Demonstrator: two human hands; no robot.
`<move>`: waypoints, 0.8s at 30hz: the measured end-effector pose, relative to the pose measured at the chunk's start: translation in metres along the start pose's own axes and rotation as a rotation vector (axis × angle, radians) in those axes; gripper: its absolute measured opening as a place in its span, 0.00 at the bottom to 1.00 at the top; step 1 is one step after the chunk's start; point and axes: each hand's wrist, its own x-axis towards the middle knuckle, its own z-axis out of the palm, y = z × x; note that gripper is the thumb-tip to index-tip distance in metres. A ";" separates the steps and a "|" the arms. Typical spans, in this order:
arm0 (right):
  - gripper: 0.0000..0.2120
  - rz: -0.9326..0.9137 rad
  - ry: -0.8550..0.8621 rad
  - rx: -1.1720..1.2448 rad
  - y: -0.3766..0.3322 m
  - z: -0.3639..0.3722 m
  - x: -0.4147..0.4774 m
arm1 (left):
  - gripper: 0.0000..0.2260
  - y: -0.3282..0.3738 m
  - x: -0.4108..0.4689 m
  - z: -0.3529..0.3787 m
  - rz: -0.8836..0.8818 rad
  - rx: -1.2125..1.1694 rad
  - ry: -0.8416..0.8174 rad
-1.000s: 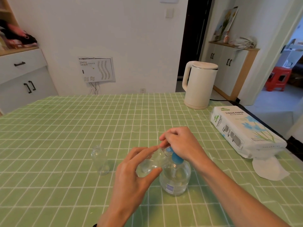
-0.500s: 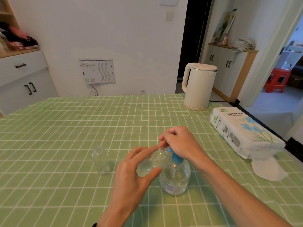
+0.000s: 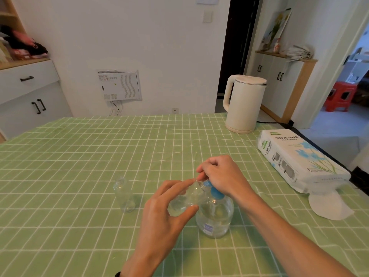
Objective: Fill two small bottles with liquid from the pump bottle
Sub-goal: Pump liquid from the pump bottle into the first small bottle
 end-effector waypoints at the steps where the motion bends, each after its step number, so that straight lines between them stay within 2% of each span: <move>1: 0.14 0.002 -0.002 -0.002 -0.001 0.000 -0.001 | 0.24 0.000 0.000 0.000 0.000 -0.001 0.001; 24: 0.14 0.001 -0.002 -0.012 0.000 0.001 0.000 | 0.25 -0.002 -0.001 0.001 -0.012 -0.018 0.004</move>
